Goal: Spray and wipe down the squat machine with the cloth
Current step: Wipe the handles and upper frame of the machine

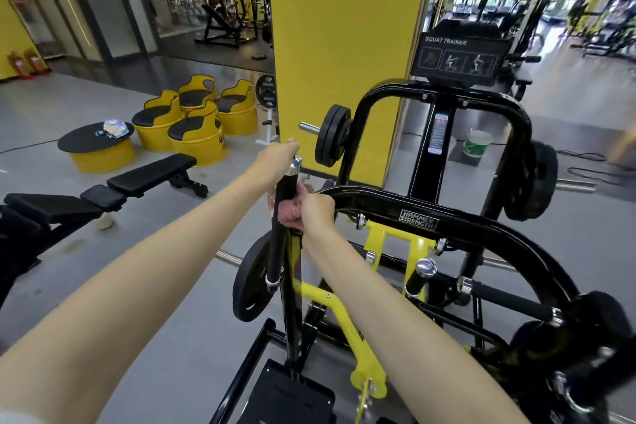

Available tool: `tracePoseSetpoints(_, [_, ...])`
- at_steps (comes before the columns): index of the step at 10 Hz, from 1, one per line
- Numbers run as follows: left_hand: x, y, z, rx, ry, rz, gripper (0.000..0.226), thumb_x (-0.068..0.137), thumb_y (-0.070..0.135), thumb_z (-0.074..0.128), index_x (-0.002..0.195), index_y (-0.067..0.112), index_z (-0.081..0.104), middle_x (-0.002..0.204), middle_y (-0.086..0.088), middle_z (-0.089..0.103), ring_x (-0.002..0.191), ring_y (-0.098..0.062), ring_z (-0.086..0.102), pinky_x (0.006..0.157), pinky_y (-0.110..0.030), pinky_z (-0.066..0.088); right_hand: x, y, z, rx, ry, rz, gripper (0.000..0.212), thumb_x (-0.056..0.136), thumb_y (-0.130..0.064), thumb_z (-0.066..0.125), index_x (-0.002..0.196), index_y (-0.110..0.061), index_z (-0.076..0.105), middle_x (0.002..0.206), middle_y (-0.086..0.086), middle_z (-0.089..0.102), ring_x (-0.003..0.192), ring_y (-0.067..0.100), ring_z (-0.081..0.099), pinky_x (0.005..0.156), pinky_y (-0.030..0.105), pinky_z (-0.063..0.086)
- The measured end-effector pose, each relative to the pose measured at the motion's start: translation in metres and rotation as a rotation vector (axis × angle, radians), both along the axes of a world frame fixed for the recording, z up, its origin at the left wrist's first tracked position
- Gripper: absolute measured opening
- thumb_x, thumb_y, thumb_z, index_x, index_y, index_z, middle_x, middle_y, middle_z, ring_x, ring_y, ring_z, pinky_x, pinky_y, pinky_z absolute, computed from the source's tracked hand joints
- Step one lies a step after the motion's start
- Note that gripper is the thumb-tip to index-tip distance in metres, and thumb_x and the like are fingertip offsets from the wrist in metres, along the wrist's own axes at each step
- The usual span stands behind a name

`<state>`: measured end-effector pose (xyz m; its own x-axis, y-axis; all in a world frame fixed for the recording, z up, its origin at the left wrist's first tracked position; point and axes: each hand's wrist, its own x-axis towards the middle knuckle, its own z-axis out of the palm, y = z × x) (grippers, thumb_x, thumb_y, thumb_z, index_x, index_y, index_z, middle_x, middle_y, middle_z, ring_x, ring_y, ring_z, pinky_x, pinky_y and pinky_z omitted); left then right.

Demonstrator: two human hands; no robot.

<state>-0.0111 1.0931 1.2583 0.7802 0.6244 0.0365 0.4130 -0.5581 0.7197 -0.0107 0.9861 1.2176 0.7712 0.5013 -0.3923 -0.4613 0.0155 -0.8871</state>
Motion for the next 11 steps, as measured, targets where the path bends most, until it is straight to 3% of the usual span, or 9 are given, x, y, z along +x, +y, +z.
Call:
tracePoseSetpoints(1, [0.002, 0.000, -0.001, -0.034, 0.006, 0.039, 0.008, 0.096, 0.012, 0.045, 0.103, 0.008, 0.048, 0.107, -0.014, 0.061, 0.085, -0.024, 0.055, 0.072, -0.035, 0.047, -0.002, -0.002, 0.014, 0.007, -0.071, -0.055, 0.012, 0.096, -0.019, 0.052, 0.089, -0.013, 0.060, 0.083, 0.006, 0.061, 0.073, 0.020, 0.054, 0.084, 0.039, 0.052])
tracePoseSetpoints(2, [-0.001, -0.009, 0.006, 0.107, 0.063, 0.051, 0.009, 0.095, 0.008, 0.045, 0.104, 0.009, 0.044, 0.103, -0.018, 0.058, 0.090, -0.030, 0.054, 0.072, -0.036, 0.041, -0.004, -0.005, 0.018, 0.007, -0.254, -0.063, 0.024, 0.095, -0.011, 0.050, 0.073, -0.016, 0.057, 0.073, 0.002, 0.057, 0.071, 0.016, 0.055, 0.066, 0.030, 0.045])
tracePoseSetpoints(4, [-0.013, -0.028, 0.019, 0.111, -0.036, 0.151, 0.021, 0.102, 0.016, 0.035, 0.118, 0.007, 0.043, 0.112, -0.022, 0.057, 0.099, -0.033, 0.055, 0.079, -0.037, 0.040, -0.003, -0.020, 0.029, 0.017, -0.575, 0.017, 0.022, 0.095, -0.013, 0.049, 0.077, -0.019, 0.059, 0.079, 0.005, 0.059, 0.075, 0.018, 0.055, 0.061, 0.026, 0.041])
tracePoseSetpoints(5, [-0.019, -0.028, 0.024, -0.080, -0.147, 0.248, 0.053, 0.103, 0.041, 0.021, 0.109, 0.004, 0.058, 0.115, -0.017, 0.060, 0.100, -0.031, 0.054, 0.080, -0.035, 0.038, -0.001, -0.030, 0.043, 0.075, -0.764, 0.081, 0.024, 0.095, -0.006, 0.046, 0.108, -0.016, 0.064, 0.091, 0.003, 0.061, 0.083, 0.014, 0.055, 0.061, 0.011, 0.043])
tracePoseSetpoints(7, [-0.038, -0.060, 0.034, -0.400, -0.393, 0.357, 0.068, 0.092, 0.067, 0.028, 0.090, 0.012, 0.067, 0.088, 0.000, 0.061, 0.089, -0.016, 0.055, 0.086, -0.030, 0.036, -0.005, -0.024, 0.049, -0.058, -1.082, 0.095, 0.024, 0.091, -0.009, 0.048, 0.112, -0.014, 0.058, 0.105, 0.003, 0.053, 0.100, 0.025, 0.054, 0.077, 0.033, 0.050])
tracePoseSetpoints(8, [-0.049, -0.072, 0.024, -0.669, -0.492, 0.309, 0.069, 0.086, 0.070, 0.041, 0.127, 0.015, 0.054, 0.115, -0.004, 0.062, 0.112, -0.019, 0.057, 0.098, -0.035, 0.046, -0.017, -0.012, 0.040, -0.070, -1.176, 0.204, 0.033, 0.090, -0.013, 0.052, 0.123, -0.016, 0.054, 0.120, 0.004, 0.056, 0.111, 0.021, 0.052, 0.090, 0.032, 0.047])
tracePoseSetpoints(9, [-0.073, -0.058, 0.015, -0.990, -0.597, 0.316, 0.032, 0.091, 0.046, 0.058, 0.098, 0.015, 0.063, 0.083, -0.003, 0.070, 0.082, -0.014, 0.065, 0.065, -0.026, 0.054, -0.028, -0.007, 0.028, -0.104, -1.318, 0.312, 0.028, 0.080, -0.016, 0.054, 0.106, -0.014, 0.063, 0.104, 0.007, 0.062, 0.107, 0.028, 0.053, 0.093, 0.041, 0.042])
tracePoseSetpoints(10, [-0.096, -0.029, -0.007, -1.105, -0.595, 0.482, 0.018, 0.096, 0.032, 0.054, 0.086, 0.017, 0.058, 0.067, -0.002, 0.061, 0.058, -0.014, 0.056, 0.053, -0.025, 0.046, -0.027, -0.010, 0.012, -0.056, -1.492, 0.272, 0.036, 0.075, -0.014, 0.058, 0.109, -0.015, 0.070, 0.132, 0.007, 0.054, 0.127, 0.025, 0.037, 0.104, 0.037, 0.023])
tracePoseSetpoints(11, [-0.108, -0.001, -0.051, -1.073, -0.469, 0.592, 0.008, 0.097, 0.024, 0.053, 0.094, 0.017, 0.049, 0.058, -0.005, 0.049, 0.034, -0.014, 0.047, 0.040, -0.019, 0.043, -0.017, -0.001, 0.013, -0.082, -1.359, 0.020, 0.034, 0.081, -0.017, 0.051, 0.111, -0.015, 0.068, 0.134, 0.007, 0.049, 0.128, 0.023, 0.032, 0.106, 0.038, 0.025])
